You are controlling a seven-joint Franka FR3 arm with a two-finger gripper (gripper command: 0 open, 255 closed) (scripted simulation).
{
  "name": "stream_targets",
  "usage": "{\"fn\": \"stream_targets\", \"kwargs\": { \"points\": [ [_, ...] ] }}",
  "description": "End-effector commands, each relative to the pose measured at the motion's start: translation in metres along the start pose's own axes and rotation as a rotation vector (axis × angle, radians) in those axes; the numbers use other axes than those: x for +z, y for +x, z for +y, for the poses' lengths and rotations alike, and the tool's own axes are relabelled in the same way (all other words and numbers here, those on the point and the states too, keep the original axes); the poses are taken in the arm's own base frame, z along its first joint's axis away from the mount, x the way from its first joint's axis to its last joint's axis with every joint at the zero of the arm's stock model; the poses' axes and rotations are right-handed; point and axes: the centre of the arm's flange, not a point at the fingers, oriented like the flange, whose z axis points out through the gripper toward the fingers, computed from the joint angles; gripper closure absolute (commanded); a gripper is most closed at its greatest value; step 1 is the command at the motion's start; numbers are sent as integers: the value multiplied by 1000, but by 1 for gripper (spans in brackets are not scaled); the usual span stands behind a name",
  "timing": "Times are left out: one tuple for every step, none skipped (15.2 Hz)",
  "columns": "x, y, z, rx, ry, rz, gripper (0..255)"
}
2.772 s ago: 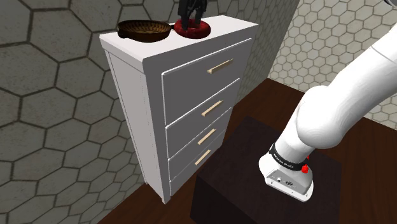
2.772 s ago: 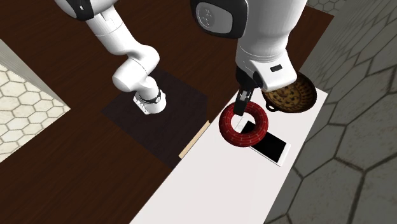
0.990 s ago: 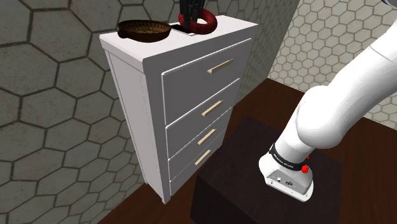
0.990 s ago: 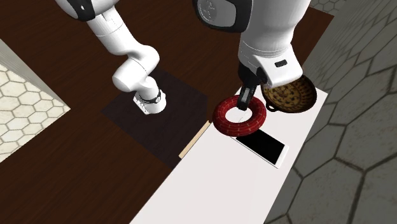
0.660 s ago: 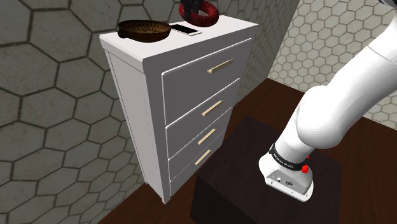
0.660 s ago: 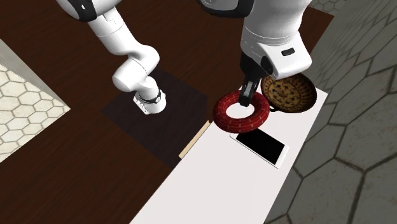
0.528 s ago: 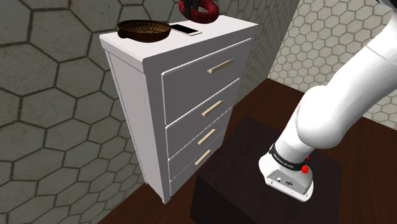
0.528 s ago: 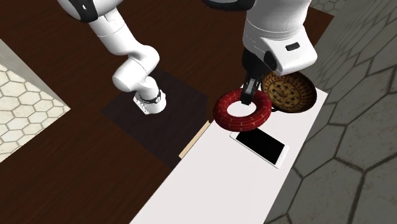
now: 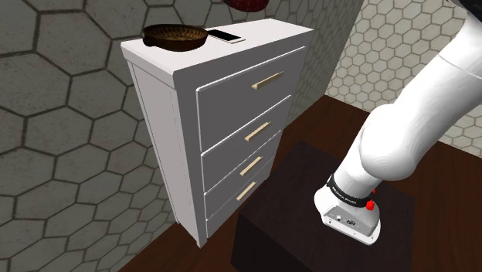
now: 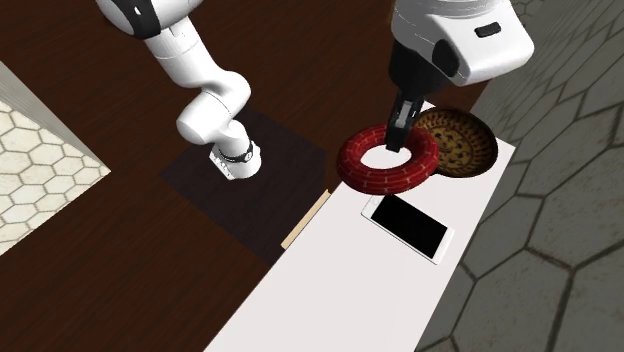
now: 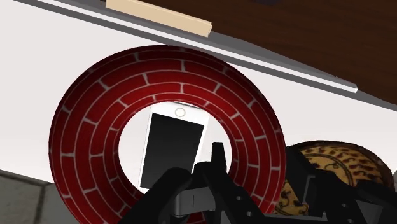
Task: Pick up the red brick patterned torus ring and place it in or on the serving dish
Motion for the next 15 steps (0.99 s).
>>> {"fn": "stream_targets", "kwargs": {
  "points": [
    [-11, 1, 0, 0, 0, 0, 255],
    [-10, 8, -11, 0, 0, 0, 255],
    [-10, 15, -22, 0, 0, 0, 255],
    [-9, 22, -33, 0, 0, 0, 255],
    [-9, 29, -44, 0, 0, 0, 255],
    [-8, 36, -55, 0, 0, 0, 255],
    [-8, 44, -66, 0, 0, 0, 255],
    [-7, 51, -77, 0, 0, 0, 255],
    [-7, 58, -88, 0, 0, 0, 255],
    [-6, 65, -99, 0, 0, 0, 255],
    [-5, 72, -111, 0, 0, 0, 255],
    [-5, 79, -122, 0, 0, 0, 255],
    [-4, 86, -133, 0, 0, 0, 255],
    [-4, 94, -144, 0, 0, 0, 255],
    [-3, 101, -155, 0, 0, 0, 255]
  ]
}}
